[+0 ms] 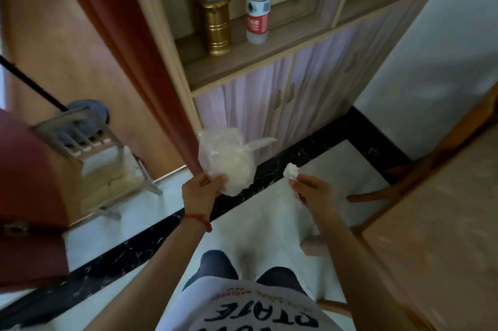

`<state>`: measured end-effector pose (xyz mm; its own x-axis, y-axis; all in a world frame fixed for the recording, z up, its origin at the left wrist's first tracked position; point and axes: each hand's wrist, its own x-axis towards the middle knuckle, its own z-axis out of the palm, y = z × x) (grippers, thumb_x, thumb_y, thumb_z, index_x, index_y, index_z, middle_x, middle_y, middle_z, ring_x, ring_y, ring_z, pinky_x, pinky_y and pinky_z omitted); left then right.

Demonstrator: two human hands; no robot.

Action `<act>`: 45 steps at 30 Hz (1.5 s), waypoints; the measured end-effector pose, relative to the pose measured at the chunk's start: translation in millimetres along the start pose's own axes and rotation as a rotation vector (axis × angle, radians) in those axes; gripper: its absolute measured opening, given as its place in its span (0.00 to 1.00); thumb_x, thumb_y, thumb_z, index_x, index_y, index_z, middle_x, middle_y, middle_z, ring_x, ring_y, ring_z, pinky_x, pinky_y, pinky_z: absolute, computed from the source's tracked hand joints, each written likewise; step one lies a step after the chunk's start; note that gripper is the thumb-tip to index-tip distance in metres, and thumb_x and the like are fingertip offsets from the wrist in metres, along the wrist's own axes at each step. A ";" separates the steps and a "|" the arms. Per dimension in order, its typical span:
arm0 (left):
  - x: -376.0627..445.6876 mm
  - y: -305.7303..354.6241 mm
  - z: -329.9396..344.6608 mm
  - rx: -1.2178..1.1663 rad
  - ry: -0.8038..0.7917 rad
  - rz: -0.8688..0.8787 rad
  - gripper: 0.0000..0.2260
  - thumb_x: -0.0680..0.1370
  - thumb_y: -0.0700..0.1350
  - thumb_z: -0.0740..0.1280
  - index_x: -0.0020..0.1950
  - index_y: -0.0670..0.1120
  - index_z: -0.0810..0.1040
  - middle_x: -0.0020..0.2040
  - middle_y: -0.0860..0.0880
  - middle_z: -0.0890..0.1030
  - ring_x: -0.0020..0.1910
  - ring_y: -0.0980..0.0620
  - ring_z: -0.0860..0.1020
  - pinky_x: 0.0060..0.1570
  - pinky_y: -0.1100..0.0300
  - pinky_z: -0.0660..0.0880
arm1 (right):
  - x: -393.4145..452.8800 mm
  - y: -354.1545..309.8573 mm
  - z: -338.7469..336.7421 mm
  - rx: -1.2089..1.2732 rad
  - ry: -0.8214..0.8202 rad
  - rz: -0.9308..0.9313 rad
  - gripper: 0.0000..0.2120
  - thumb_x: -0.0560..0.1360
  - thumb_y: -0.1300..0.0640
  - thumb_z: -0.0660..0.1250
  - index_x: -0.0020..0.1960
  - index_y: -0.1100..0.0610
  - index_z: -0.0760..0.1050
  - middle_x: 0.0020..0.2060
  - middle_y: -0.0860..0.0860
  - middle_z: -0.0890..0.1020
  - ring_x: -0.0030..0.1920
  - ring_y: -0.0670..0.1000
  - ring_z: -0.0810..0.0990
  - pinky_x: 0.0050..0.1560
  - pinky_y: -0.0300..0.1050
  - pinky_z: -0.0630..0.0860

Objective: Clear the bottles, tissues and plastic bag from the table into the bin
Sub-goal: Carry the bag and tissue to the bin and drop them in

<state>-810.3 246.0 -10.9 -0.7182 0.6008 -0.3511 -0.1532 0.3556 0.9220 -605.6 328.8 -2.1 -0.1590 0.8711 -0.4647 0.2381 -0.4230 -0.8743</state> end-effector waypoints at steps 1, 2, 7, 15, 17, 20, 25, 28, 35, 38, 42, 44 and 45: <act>8.2 4.1 10.8 0.020 -0.036 0.013 0.09 0.69 0.38 0.72 0.39 0.32 0.77 0.35 0.41 0.78 0.35 0.47 0.75 0.39 0.59 0.77 | 6.5 -1.4 -3.9 0.005 0.024 0.012 0.05 0.72 0.60 0.70 0.47 0.55 0.80 0.30 0.49 0.78 0.28 0.43 0.74 0.32 0.33 0.71; 15.8 9.2 21.7 0.037 -0.068 0.029 0.10 0.69 0.38 0.72 0.41 0.31 0.77 0.36 0.41 0.79 0.34 0.47 0.75 0.37 0.61 0.77 | 12.4 -2.8 -7.5 0.012 0.052 0.020 0.04 0.72 0.59 0.70 0.46 0.54 0.80 0.29 0.48 0.78 0.28 0.43 0.74 0.31 0.33 0.72; 49.9 34.7 79.3 0.085 -0.251 0.032 0.09 0.69 0.38 0.72 0.39 0.32 0.77 0.33 0.42 0.78 0.31 0.51 0.76 0.31 0.68 0.75 | 34.6 -8.7 -29.8 0.126 0.236 0.025 0.04 0.71 0.61 0.70 0.44 0.54 0.81 0.26 0.49 0.75 0.26 0.43 0.71 0.29 0.34 0.69; 103.5 80.6 173.7 0.211 -0.554 0.103 0.12 0.69 0.37 0.71 0.27 0.43 0.73 0.24 0.52 0.75 0.23 0.61 0.72 0.26 0.68 0.72 | 66.6 -25.7 -63.8 0.375 0.545 0.083 0.03 0.70 0.61 0.71 0.43 0.54 0.82 0.32 0.51 0.80 0.32 0.48 0.76 0.37 0.40 0.72; 111.8 89.3 197.5 0.201 -0.629 0.124 0.07 0.69 0.36 0.71 0.32 0.41 0.77 0.29 0.50 0.77 0.25 0.64 0.75 0.26 0.71 0.72 | 75.8 -28.8 -69.3 0.413 0.618 0.085 0.04 0.70 0.61 0.71 0.43 0.54 0.81 0.31 0.51 0.80 0.31 0.47 0.75 0.34 0.39 0.71; 121.5 97.8 230.9 0.146 -0.732 0.094 0.01 0.69 0.34 0.71 0.39 0.39 0.81 0.34 0.52 0.80 0.30 0.63 0.79 0.28 0.70 0.75 | 88.0 -32.4 -75.7 0.455 0.706 0.110 0.04 0.70 0.61 0.71 0.42 0.52 0.81 0.27 0.45 0.80 0.27 0.42 0.76 0.28 0.33 0.71; 139.3 101.3 281.9 0.166 -0.835 0.032 0.01 0.70 0.34 0.70 0.41 0.38 0.80 0.36 0.49 0.80 0.32 0.58 0.80 0.29 0.69 0.76 | 109.5 -39.8 -89.7 0.509 0.793 0.103 0.06 0.70 0.61 0.71 0.39 0.51 0.81 0.32 0.48 0.81 0.32 0.45 0.79 0.34 0.35 0.75; 150.1 104.9 312.2 0.175 -0.843 0.034 0.06 0.70 0.35 0.71 0.35 0.43 0.78 0.35 0.47 0.79 0.34 0.54 0.78 0.29 0.69 0.76 | 127.4 -46.5 -101.8 0.512 0.823 0.109 0.03 0.71 0.61 0.70 0.44 0.56 0.81 0.35 0.52 0.82 0.36 0.49 0.79 0.41 0.41 0.76; 162.7 120.3 391.2 0.138 -0.894 -0.012 0.05 0.70 0.34 0.71 0.38 0.44 0.80 0.26 0.57 0.81 0.29 0.61 0.79 0.30 0.69 0.77 | 177.9 -72.8 -151.0 0.517 0.884 0.100 0.05 0.70 0.60 0.71 0.46 0.58 0.81 0.35 0.52 0.82 0.36 0.49 0.80 0.41 0.43 0.77; 166.1 129.0 435.6 0.117 -0.897 -0.004 0.06 0.69 0.35 0.71 0.38 0.46 0.80 0.27 0.58 0.82 0.29 0.62 0.79 0.29 0.70 0.75 | 205.3 -85.0 -185.3 0.480 0.889 0.070 0.03 0.70 0.60 0.71 0.44 0.55 0.82 0.33 0.50 0.82 0.33 0.45 0.80 0.34 0.36 0.76; 171.0 144.3 502.2 0.094 -0.903 -0.003 0.03 0.69 0.36 0.72 0.40 0.43 0.81 0.29 0.57 0.83 0.31 0.61 0.80 0.30 0.69 0.76 | 246.8 -103.3 -240.9 0.477 0.870 0.055 0.03 0.71 0.59 0.71 0.43 0.52 0.82 0.29 0.47 0.82 0.28 0.43 0.78 0.29 0.36 0.74; 173.3 154.6 534.4 0.085 -0.887 0.002 0.03 0.70 0.35 0.71 0.41 0.41 0.80 0.28 0.57 0.82 0.30 0.62 0.80 0.29 0.69 0.76 | 268.0 -114.2 -269.5 0.471 0.849 0.053 0.05 0.71 0.60 0.70 0.46 0.56 0.82 0.31 0.49 0.81 0.29 0.44 0.78 0.31 0.36 0.73; 174.5 159.9 549.4 0.081 -0.884 0.003 0.03 0.70 0.35 0.71 0.42 0.40 0.80 0.28 0.57 0.82 0.30 0.62 0.80 0.29 0.70 0.75 | 278.0 -120.4 -283.6 0.474 0.844 0.049 0.06 0.71 0.60 0.70 0.48 0.58 0.81 0.31 0.50 0.81 0.29 0.45 0.77 0.31 0.37 0.72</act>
<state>-587.1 800.9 -14.5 0.0740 0.9233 -0.3770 -0.0793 0.3822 0.9207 -406.7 692.7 13.7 0.6249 0.6640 -0.4107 -0.2147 -0.3597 -0.9081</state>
